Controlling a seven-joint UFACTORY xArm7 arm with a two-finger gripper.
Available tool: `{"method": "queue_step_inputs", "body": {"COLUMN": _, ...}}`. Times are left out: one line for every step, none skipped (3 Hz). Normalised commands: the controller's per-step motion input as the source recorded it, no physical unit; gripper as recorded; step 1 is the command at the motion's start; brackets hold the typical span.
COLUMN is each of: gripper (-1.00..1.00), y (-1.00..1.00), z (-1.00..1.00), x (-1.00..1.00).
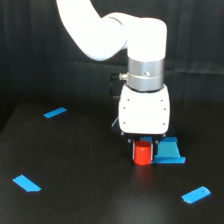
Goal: Pick up the red object from the table
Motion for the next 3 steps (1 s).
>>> {"method": "queue_step_inputs", "body": {"gripper": -1.00, "y": -0.17, "z": 0.02, "x": 0.04}}
{"method": "queue_step_inputs", "body": {"gripper": -0.99, "y": -0.03, "z": 1.00, "x": -0.32}}
{"method": "queue_step_inputs", "body": {"gripper": -1.00, "y": -0.08, "z": 1.00, "x": -0.24}}
